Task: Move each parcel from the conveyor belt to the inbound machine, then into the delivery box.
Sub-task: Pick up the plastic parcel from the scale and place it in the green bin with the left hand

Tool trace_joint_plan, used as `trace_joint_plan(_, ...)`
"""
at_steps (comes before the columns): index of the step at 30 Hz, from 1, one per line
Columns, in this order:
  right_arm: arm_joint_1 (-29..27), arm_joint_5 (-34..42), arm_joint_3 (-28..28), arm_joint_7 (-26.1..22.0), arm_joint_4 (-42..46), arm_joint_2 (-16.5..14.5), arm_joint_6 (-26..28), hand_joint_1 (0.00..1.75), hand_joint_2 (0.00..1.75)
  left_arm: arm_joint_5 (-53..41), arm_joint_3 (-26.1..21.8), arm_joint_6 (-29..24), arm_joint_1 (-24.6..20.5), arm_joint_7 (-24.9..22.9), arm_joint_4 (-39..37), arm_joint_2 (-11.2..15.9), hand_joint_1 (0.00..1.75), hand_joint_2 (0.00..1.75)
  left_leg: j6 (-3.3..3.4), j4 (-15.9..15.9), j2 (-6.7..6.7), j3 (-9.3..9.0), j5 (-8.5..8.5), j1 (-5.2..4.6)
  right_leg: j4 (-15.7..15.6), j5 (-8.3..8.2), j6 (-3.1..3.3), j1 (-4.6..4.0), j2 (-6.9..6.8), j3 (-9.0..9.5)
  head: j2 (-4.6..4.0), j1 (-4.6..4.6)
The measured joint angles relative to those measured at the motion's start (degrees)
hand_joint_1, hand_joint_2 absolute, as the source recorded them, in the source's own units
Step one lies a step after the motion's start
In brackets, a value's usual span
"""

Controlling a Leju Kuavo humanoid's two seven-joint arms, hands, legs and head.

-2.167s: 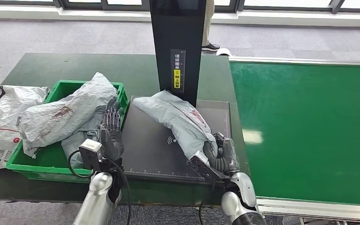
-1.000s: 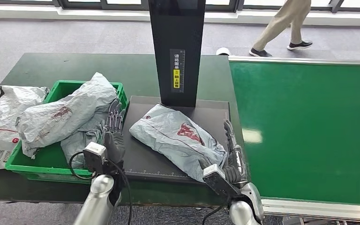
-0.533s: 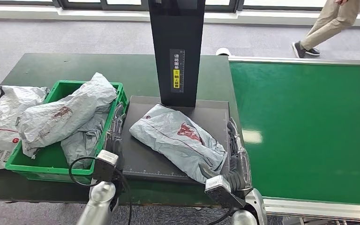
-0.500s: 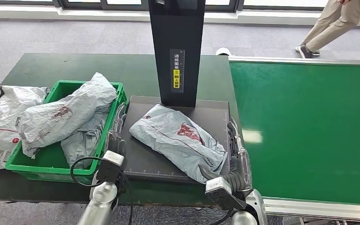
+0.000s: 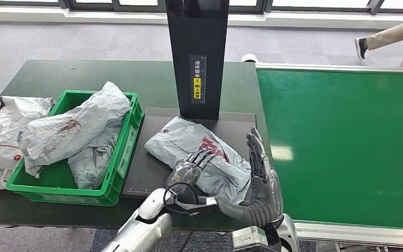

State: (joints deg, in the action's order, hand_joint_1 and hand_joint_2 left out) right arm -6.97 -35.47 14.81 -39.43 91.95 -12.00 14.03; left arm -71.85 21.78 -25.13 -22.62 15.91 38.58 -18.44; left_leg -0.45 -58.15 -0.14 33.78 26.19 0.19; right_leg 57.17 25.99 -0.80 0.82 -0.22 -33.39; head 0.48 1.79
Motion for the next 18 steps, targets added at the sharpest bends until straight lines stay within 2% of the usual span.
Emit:
trace_joint_plan(10, -0.15, 0.01, 0.1, -0.17, 0.49, 0.2, -0.13, 0.0, 1.75, 0.57, 1.47, 0.58, -3.32, 0.84, -6.5, -1.39, 0.0, 1.75, 0.0, 0.01, -0.01, -0.03, 0.0, 0.01, 0.0, 0.03, 0.01, 0.0, -0.06, 0.09, 0.0, 0.0)
trace_joint_plan(14, -0.15, -0.08, 0.21, -0.2, 0.49, 0.2, -0.15, 0.0, 1.75, 1.48, 1.49, 0.69, -3.79, 1.7, -7.56, -1.99, 1.75, 1.75, 0.01, 0.0, -0.01, -0.1, 0.0, 0.0, -0.01, 0.02, -0.01, 0.0, -0.07, 0.17, 0.0, 0.0)
trace_joint_plan(18, -0.42, -1.05, 0.73, 0.33, 0.94, 0.2, -0.14, 0.0, 1.75, 2.48, 1.5, -0.54, -3.95, 2.61, -8.6, -2.55, 1.75, 1.75, 0.03, 0.0, -0.01, -0.11, -0.02, 0.0, -0.01, -0.01, -0.03, 0.0, -0.07, 0.17, 0.0, 0.0)
